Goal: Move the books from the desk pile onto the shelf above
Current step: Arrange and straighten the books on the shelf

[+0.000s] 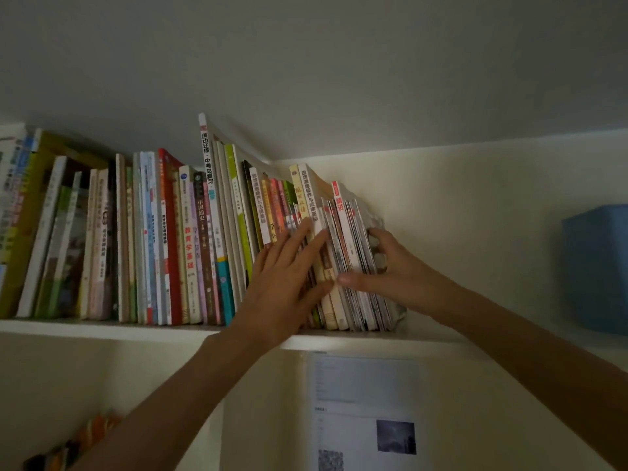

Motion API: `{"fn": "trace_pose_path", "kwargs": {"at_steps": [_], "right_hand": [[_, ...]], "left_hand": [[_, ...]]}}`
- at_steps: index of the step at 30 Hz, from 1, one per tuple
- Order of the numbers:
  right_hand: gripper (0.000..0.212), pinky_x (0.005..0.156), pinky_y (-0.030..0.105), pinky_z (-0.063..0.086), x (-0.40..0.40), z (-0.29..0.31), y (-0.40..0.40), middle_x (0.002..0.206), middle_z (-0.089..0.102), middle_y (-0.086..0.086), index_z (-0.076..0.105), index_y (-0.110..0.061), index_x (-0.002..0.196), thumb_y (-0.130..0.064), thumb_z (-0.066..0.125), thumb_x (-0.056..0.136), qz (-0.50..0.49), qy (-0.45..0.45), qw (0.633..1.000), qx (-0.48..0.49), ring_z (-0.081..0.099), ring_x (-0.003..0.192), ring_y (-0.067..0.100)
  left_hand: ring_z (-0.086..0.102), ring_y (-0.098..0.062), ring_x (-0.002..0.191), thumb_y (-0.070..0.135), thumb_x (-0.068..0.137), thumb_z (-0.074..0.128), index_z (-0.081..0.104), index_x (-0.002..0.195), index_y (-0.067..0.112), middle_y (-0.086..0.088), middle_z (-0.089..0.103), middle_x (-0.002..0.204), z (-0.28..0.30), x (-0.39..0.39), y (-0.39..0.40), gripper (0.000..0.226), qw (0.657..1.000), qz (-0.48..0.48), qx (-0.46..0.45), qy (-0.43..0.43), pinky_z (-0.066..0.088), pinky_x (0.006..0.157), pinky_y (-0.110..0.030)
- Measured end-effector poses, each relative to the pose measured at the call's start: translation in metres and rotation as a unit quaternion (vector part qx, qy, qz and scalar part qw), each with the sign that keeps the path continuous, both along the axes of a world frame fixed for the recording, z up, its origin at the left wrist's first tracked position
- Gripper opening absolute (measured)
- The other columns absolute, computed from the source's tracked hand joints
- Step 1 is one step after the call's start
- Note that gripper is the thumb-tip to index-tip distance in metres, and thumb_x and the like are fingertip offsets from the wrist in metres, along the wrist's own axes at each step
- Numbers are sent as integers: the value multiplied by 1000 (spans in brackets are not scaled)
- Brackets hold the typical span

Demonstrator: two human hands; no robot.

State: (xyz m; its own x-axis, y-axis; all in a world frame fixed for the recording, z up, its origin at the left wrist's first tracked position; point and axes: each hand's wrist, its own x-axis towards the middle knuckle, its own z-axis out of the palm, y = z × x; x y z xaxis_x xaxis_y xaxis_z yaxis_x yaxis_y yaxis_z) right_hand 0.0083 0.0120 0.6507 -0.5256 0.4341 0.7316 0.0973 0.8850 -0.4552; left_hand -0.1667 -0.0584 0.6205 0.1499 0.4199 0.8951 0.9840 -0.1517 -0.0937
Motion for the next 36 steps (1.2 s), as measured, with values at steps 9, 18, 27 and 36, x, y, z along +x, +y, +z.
{"fn": "trace_pose_path", "kwargs": {"at_steps": [9,18,27,36], "right_hand": [[71,75,12,45,-13,-9,2,104,45,-21,32,-35,127,-25,77,74,-44,76,996,-6,50,94,-3],[56,61,23,54,9,-1,5,107,53,-11,40,-39,133,-24,66,86,-66,36,994,-76,56,95,6],[52,64,17,44,11,10,2,110,52,-8,46,-31,129,-29,69,83,-136,37,990,3,55,93,8],[56,63,28,43,-51,107,-9,66,56,5,51,-8,67,-62,50,85,-277,-8,956,101,54,62,21]], "left_hand": [[4,-13,144,57,88,9,17,147,26,9,8,154,1,-17,13,68,998,20,56,30,-4,111,-34],[30,-24,137,61,84,30,45,136,29,6,36,147,2,2,19,63,991,36,73,107,14,105,-51],[-25,-6,139,67,84,14,8,142,41,22,-11,151,4,-8,17,64,995,-37,-4,96,-21,107,-38],[15,4,130,56,86,30,54,126,28,10,35,145,5,-28,-2,54,989,-128,41,60,18,110,-32]]}}
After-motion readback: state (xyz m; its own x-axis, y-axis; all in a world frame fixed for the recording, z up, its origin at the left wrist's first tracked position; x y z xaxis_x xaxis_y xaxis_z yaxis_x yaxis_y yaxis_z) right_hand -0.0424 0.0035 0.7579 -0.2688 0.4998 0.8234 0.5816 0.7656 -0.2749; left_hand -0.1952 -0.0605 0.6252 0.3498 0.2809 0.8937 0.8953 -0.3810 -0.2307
